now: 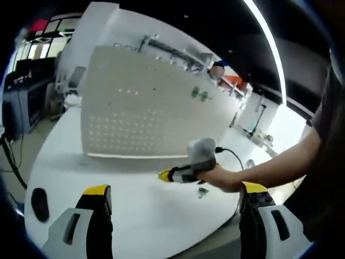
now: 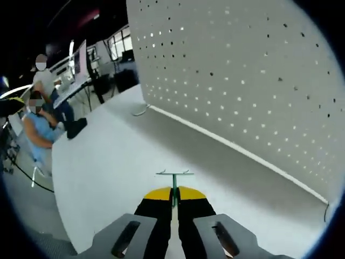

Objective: Insert the hook assembly into the mounting plate slot until the hook locks in place.

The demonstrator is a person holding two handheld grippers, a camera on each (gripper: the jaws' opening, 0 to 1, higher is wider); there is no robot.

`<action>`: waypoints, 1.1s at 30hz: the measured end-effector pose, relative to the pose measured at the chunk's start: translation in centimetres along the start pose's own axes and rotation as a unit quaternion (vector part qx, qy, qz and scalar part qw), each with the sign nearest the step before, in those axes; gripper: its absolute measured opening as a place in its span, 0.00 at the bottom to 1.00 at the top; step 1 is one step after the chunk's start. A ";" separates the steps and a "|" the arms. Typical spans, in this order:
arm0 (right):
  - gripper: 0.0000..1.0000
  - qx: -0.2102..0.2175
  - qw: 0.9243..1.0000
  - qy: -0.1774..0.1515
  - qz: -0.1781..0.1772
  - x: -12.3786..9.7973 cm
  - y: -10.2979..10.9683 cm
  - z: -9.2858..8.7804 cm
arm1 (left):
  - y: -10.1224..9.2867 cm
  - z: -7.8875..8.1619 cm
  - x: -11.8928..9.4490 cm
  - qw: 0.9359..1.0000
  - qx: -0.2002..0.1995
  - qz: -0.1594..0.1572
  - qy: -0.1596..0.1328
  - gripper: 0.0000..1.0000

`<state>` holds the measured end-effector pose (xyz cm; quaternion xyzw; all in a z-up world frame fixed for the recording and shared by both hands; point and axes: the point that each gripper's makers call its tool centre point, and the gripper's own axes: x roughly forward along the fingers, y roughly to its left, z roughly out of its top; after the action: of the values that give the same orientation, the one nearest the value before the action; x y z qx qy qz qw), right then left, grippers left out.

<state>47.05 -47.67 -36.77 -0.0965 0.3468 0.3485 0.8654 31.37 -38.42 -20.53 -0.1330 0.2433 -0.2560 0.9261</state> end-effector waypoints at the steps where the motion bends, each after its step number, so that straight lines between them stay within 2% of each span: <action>1: 0.00 0.004 1.000 -0.005 -0.003 -0.3 -0.3 0.3 | -0.1 0.0 0.0 1.000 0.002 -0.002 0.000 1.00; 6: 0.00 0.014 1.000 -0.017 -0.016 -1.4 -1.4 1.3 | -1.0 0.3 0.0 1.000 0.011 -0.010 -0.003 1.00; 13: 0.01 0.020 0.999 -0.029 -0.021 -3.3 -1.6 1.8 | -1.5 0.6 -0.3 1.000 0.020 -0.015 -0.007 1.00; 17: 0.01 0.023 0.998 -0.042 -0.030 -5.0 -2.0 1.9 | -1.9 0.5 -0.4 0.999 0.026 -0.020 -0.007 1.00; 22: 0.01 0.050 0.996 -0.066 -0.034 -7.7 -2.3 2.2 | -2.2 0.2 -0.4 0.999 0.031 -0.025 -0.003 1.00; 27: 0.01 0.077 0.992 -0.092 -0.026 -10.5 -1.7 2.6 | -2.7 -0.1 -0.4 0.999 0.039 -0.033 0.001 1.00; 29: 0.01 0.071 0.993 -0.089 -0.030 -11.3 -1.5 2.1 | -2.9 -0.2 -0.3 0.998 0.042 -0.037 0.002 1.00; 33: 0.01 0.086 0.992 -0.093 -0.025 -12.8 -0.5 1.3 | -3.4 -0.2 -0.3 0.998 0.047 -0.044 0.004 1.00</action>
<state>41.51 -54.39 -27.30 0.0026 0.2907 0.3035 0.9074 29.67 -41.12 -19.37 -0.0988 0.2282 -0.3087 0.9181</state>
